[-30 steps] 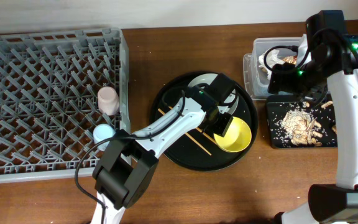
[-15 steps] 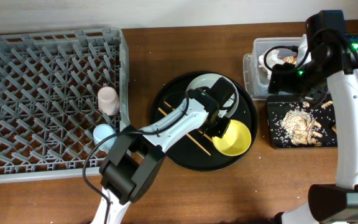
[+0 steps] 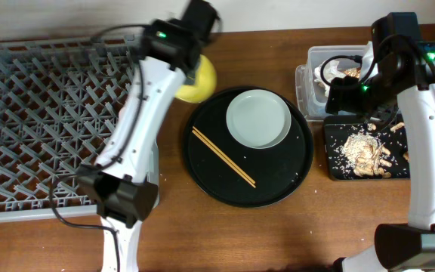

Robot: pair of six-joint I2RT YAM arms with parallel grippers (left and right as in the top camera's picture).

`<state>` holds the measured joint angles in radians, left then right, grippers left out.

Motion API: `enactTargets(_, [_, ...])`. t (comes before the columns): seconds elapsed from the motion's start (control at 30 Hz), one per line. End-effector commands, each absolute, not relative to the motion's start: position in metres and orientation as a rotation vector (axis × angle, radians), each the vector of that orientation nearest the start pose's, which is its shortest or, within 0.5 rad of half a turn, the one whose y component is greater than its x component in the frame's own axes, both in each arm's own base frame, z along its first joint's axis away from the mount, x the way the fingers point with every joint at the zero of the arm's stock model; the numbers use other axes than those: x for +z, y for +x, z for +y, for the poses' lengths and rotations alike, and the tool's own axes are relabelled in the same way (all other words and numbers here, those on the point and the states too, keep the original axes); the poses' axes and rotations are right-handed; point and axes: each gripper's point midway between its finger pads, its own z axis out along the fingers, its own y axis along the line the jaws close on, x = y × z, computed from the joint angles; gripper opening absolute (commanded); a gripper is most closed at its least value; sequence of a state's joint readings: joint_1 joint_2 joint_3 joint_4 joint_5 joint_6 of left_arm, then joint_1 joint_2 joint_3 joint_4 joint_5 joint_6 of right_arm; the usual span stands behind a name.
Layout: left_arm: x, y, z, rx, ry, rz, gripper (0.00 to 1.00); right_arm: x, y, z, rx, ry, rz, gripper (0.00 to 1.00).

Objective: Sort waste into correct bins and load items into the dishwasher rack
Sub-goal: 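Grasp the yellow bowl rim with the left gripper and lift it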

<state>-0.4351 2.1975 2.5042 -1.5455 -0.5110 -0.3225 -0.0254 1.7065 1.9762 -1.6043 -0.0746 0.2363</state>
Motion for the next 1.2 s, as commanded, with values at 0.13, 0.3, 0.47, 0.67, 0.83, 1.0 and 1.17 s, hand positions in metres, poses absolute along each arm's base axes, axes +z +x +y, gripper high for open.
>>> enactTargets(0.13, [0.328,0.467,0.053,1.058,-0.849,1.826,0.0,0.258,0.334,0.001,0.122,0.385,2.889,0.84])
enactTargets(0.3, [0.291,0.499,0.076,1.132,-0.905,1.747,0.01,0.258,0.335,0.001,0.123,0.383,2.882,0.84])
enactTargets(0.47, [0.241,0.524,0.075,1.276,-0.79,1.807,0.01,0.259,0.336,0.001,0.123,0.383,2.88,0.84])
enactTargets(0.67, [0.227,0.525,0.076,1.299,-0.768,1.846,0.01,0.259,0.337,0.001,0.123,0.381,2.875,0.85])
enactTargets(0.83, [0.193,0.53,0.07,1.263,-0.745,1.971,0.01,0.259,0.337,0.001,0.123,0.381,2.875,0.84])
enactTargets(1.0, [0.166,0.528,0.069,1.338,-0.681,2.032,0.01,0.259,0.339,0.001,0.124,0.38,2.868,0.84])
enactTargets(1.17, [0.161,0.529,0.068,1.352,-0.669,2.033,0.01,0.259,0.339,0.0,0.118,0.38,2.867,0.85])
